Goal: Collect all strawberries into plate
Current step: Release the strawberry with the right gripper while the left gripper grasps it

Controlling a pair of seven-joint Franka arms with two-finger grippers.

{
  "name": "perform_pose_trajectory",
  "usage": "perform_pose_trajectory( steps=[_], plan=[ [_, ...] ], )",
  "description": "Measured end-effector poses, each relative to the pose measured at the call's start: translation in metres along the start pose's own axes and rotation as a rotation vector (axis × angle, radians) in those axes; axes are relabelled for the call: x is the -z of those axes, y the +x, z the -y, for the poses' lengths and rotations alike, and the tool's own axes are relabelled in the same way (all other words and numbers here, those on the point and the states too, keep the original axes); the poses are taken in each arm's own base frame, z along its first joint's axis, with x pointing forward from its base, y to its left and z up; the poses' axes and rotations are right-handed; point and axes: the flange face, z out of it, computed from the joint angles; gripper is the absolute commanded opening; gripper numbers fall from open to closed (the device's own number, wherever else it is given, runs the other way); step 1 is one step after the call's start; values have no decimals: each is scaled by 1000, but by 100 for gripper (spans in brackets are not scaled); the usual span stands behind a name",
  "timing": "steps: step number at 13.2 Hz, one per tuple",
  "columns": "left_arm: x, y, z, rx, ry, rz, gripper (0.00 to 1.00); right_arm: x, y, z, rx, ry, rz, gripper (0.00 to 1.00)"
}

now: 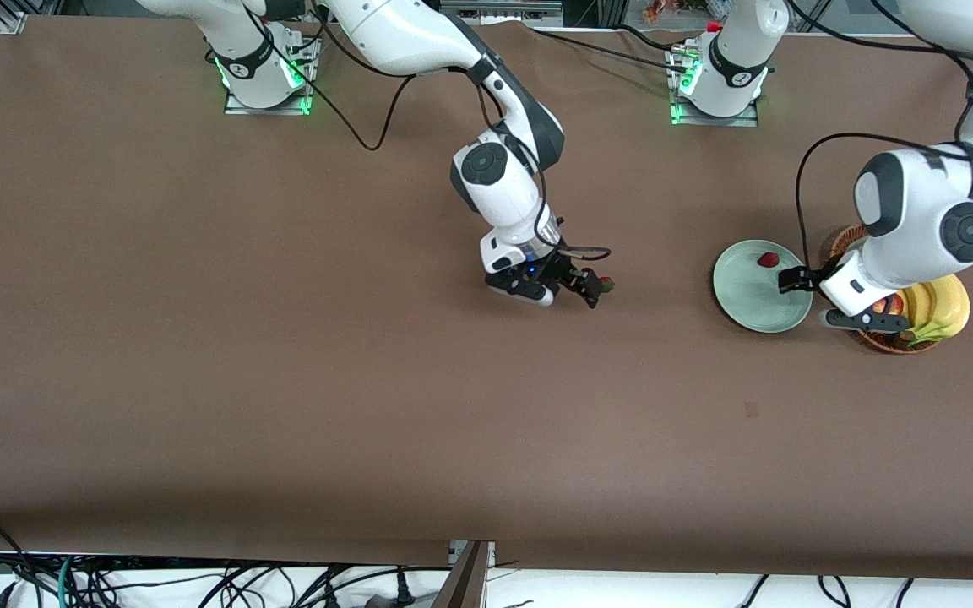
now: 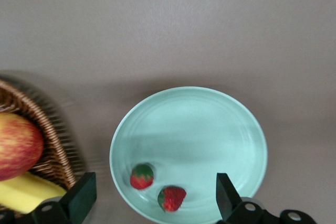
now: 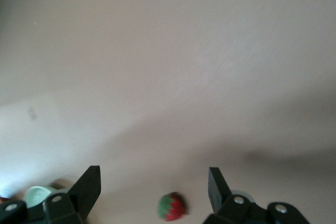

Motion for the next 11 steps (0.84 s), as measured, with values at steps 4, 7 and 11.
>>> perform_pose_trajectory(
  steps=[4,7,11],
  plan=[
    [29,-3,-16,17,-13,-26,100,81,75,-2,87,-140,68,100],
    [34,1,-85,72,-24,-28,100,135,121,-18,39,-183,84,100],
    [31,-13,-230,184,-43,-39,100,205,146,-39,-10,-246,152,100]
  ],
)
